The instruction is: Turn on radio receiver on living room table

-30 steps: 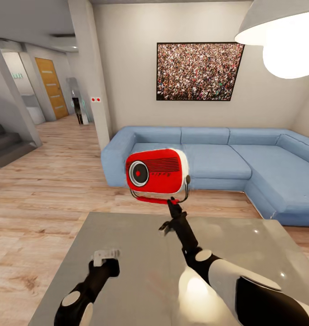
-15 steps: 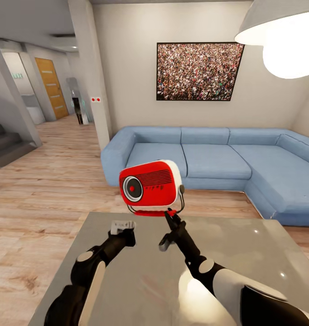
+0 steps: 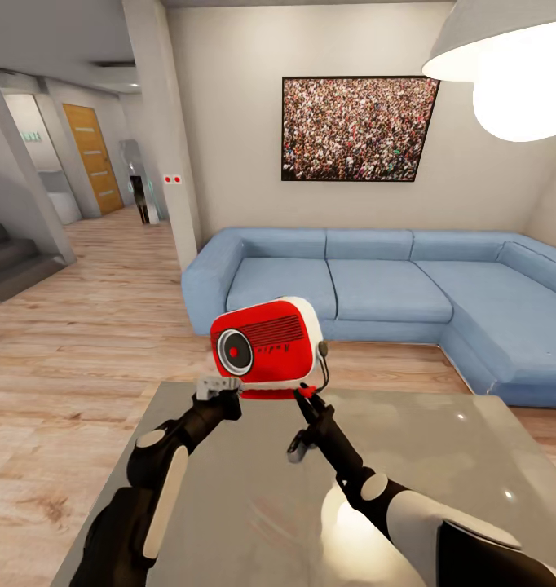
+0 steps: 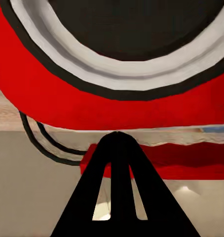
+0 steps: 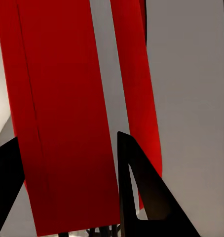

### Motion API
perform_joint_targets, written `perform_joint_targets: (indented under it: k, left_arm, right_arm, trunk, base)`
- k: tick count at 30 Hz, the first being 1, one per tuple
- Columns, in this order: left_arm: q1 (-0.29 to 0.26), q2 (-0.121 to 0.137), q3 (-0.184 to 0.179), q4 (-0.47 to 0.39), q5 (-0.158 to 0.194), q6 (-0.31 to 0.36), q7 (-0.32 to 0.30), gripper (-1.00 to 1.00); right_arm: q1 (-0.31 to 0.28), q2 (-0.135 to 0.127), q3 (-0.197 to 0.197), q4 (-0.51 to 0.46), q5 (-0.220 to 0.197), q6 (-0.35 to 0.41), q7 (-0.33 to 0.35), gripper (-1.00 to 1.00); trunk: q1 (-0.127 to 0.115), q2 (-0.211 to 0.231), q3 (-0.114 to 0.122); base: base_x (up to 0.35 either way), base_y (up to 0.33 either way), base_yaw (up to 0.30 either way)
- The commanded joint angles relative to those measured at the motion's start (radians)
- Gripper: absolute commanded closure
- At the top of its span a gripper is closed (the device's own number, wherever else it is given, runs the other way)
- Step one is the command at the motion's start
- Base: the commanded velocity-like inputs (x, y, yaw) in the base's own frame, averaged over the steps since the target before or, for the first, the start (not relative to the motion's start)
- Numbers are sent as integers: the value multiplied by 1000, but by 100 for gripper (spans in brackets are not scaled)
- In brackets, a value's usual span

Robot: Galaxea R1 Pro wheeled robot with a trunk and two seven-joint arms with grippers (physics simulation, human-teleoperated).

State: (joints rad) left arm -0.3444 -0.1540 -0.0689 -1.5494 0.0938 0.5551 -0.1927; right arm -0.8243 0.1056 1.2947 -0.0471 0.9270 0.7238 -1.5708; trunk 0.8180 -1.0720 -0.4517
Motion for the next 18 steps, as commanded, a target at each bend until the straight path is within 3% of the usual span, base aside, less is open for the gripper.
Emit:
perform_joint_targets:
  k: [1,8,15,18]
  left_arm:
    - [-6,-1,0,0,1,0,-1,100]
    - [-28,-5,1,-1,6,2,-46,100]
    - [-56,2,1,-1,112,2,-64,100]
    - [-61,5,6,-1,129,2,-65,100]
  right_arm:
    - [1,0,-11,0,3,-3,0,100]
    - [8,-1,-11,0,4,-3,0,100]
    - [14,-1,-11,4,12,-2,0,100]
    - [16,-1,-11,6,34,-3,0,100]
  trunk:
    - [0,0,0]
    - [0,0,0]
    - [0,0,0]
    - [0,0,0]
  base:
    - [0,0,0]
    - [0,0,0]
    - [0,0,0]
    - [0,0,0]
